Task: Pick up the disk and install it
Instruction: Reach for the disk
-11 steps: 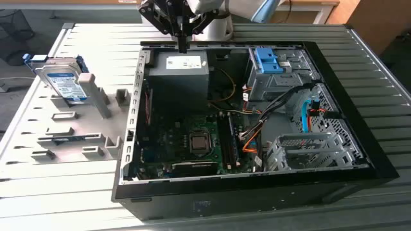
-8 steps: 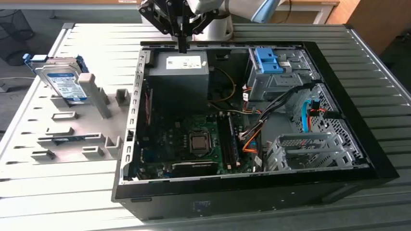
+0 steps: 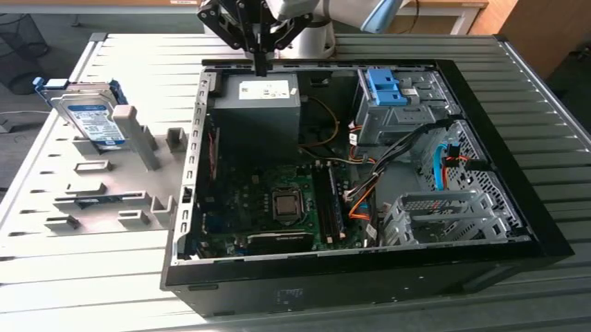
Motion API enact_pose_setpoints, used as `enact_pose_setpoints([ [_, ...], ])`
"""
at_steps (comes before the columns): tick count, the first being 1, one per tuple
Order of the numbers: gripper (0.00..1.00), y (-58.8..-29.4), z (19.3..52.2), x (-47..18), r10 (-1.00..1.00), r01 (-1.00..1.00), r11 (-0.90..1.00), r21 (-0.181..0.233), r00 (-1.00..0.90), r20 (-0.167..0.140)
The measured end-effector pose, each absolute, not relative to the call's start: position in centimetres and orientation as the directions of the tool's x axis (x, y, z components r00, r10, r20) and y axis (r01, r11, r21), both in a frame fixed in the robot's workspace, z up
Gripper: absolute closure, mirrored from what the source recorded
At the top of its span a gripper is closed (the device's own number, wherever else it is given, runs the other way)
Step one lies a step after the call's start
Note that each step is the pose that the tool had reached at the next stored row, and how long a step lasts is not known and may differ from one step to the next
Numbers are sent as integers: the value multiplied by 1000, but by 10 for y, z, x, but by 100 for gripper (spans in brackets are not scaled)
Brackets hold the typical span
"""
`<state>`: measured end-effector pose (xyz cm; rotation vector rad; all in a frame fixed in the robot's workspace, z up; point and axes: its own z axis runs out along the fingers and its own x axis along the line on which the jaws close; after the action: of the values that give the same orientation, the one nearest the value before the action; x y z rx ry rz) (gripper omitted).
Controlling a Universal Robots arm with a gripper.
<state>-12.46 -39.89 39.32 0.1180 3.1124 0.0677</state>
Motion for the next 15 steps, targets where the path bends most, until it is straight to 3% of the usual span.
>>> enact_pose_setpoints([
  [15,89,-399,393,-129,76,75,996,44,-997,-24],
])
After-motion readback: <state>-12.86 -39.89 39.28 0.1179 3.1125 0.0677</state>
